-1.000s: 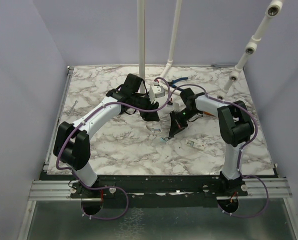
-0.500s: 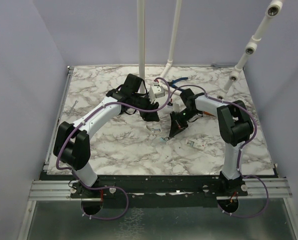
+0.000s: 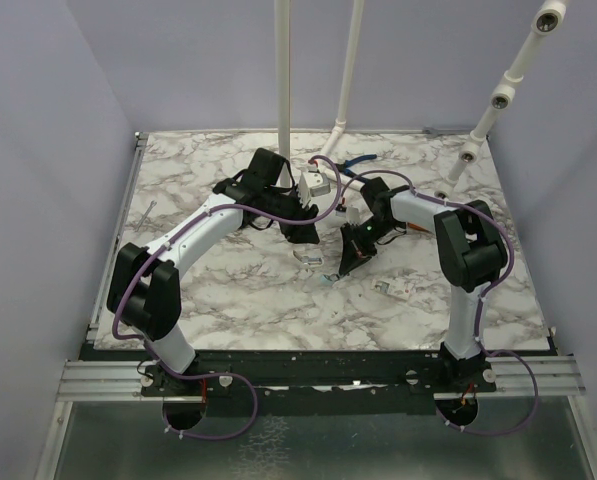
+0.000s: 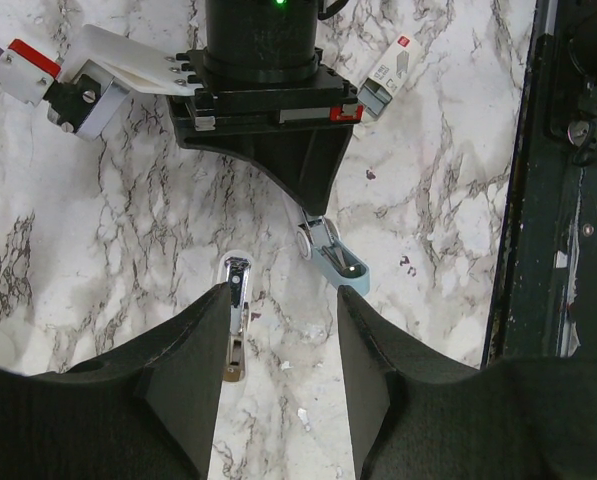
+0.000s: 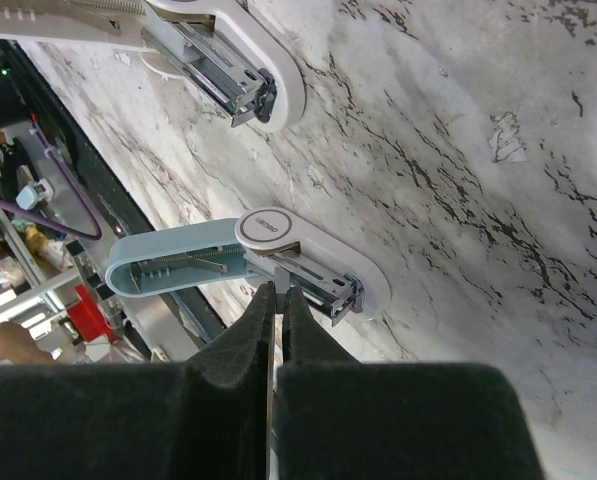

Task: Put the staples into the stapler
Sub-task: Install the staple into the stapler.

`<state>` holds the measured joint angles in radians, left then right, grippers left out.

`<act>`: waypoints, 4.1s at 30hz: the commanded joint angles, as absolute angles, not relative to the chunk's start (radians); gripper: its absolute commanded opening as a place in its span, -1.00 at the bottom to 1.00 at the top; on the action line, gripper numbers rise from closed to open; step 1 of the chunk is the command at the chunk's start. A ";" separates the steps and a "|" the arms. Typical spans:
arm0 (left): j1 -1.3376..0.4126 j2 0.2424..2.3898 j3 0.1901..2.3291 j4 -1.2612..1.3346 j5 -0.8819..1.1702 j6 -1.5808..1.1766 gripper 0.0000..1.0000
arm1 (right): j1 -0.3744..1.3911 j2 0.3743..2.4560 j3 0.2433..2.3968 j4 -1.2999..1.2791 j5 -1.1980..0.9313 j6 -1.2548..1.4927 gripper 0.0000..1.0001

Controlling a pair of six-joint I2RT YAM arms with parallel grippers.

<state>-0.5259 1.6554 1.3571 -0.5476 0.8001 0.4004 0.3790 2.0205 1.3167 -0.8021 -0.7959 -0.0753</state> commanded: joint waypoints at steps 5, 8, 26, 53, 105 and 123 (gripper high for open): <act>-0.530 1.660 1.347 -0.551 0.838 0.393 -0.03 | 0.383 2.048 1.325 -0.811 -0.755 -0.052 -0.99; -0.530 1.660 1.346 -0.551 0.838 0.394 -0.03 | 0.383 2.048 1.325 -0.812 -0.749 -0.048 -0.99; -0.529 1.661 1.345 -0.551 0.839 0.394 -0.03 | 0.383 2.034 1.304 -0.792 -0.713 -0.023 -0.95; -0.530 1.669 1.353 -0.551 0.848 0.390 -0.03 | 0.385 2.011 1.284 -0.776 -0.673 -0.035 -0.84; -0.534 1.673 1.358 -0.551 0.861 0.388 -0.03 | 0.385 1.942 1.285 -0.782 -0.626 -0.054 -0.71; -0.536 1.672 1.358 -0.551 0.865 0.387 -0.03 | 0.385 1.923 1.287 -0.774 -0.606 -0.062 -0.70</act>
<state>-0.5323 1.6619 1.3506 -0.5476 0.8265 0.3855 0.3828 1.9522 1.2926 -0.7788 -0.6437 -0.0460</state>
